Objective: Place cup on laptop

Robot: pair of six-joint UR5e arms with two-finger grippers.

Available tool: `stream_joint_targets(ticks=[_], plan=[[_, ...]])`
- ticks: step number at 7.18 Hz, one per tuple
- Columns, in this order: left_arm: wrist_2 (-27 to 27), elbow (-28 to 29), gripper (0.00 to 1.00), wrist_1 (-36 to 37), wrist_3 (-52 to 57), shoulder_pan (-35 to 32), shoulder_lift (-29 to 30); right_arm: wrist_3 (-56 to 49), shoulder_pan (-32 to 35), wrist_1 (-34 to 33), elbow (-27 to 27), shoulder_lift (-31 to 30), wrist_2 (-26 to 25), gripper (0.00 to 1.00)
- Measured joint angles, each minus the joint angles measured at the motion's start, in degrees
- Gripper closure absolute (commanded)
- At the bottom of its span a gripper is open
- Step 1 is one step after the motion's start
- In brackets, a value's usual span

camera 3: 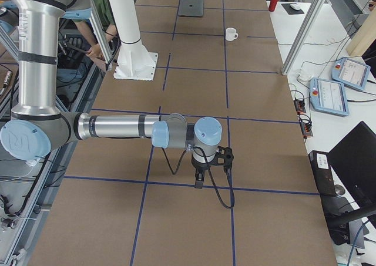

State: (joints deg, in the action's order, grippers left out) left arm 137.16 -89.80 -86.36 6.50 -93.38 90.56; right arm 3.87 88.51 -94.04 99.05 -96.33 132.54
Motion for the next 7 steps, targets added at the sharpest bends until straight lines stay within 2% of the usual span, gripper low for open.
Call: stream_joint_targets(ticks=[4,7], plan=[[0.1,-1.2,0.00,-2.8,-2.8,2.0,1.5,0.0,0.0,0.0,0.0,0.0,0.0,0.00],[-2.6,-3.8,0.00,-2.0,-16.3,15.5,11.6,0.0,0.0,0.0,0.0,0.0,0.0,0.00]])
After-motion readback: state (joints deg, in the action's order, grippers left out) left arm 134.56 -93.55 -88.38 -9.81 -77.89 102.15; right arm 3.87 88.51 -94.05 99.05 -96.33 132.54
